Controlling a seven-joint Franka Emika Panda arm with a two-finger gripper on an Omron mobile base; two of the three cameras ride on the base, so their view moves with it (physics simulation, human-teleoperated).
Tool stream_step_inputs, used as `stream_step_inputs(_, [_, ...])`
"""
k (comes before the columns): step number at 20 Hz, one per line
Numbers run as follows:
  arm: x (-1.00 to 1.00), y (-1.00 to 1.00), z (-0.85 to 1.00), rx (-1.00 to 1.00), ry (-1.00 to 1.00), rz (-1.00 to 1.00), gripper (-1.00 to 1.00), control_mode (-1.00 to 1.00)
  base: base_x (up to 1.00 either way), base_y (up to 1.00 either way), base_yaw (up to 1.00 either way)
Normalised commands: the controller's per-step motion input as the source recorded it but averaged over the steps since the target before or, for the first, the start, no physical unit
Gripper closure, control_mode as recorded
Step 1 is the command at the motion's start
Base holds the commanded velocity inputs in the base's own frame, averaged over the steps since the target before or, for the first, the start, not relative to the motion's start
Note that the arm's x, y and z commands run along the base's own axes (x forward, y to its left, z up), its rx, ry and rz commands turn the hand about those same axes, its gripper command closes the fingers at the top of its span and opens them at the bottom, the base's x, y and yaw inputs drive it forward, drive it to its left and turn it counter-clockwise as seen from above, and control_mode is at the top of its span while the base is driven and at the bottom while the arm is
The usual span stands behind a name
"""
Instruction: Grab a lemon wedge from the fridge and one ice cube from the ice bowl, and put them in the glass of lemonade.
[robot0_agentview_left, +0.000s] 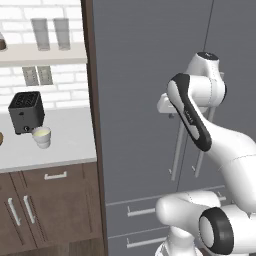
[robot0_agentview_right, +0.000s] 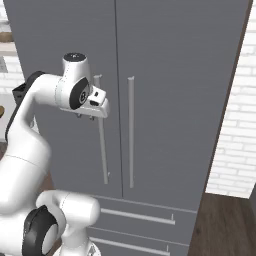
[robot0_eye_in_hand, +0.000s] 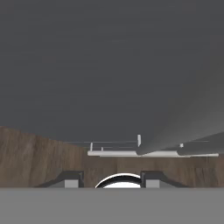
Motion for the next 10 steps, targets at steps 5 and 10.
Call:
stream_step_inputs(5, [-0.15, 0.00, -0.06, 0.00, 0.00, 0.00, -1.00, -1.00, 0.00, 0.00, 0.00])
stream_step_inputs(10, [-0.32, -0.13, -0.02, 0.00, 0.00, 0.00, -1.00, -1.00, 0.00, 0.00, 0.00])
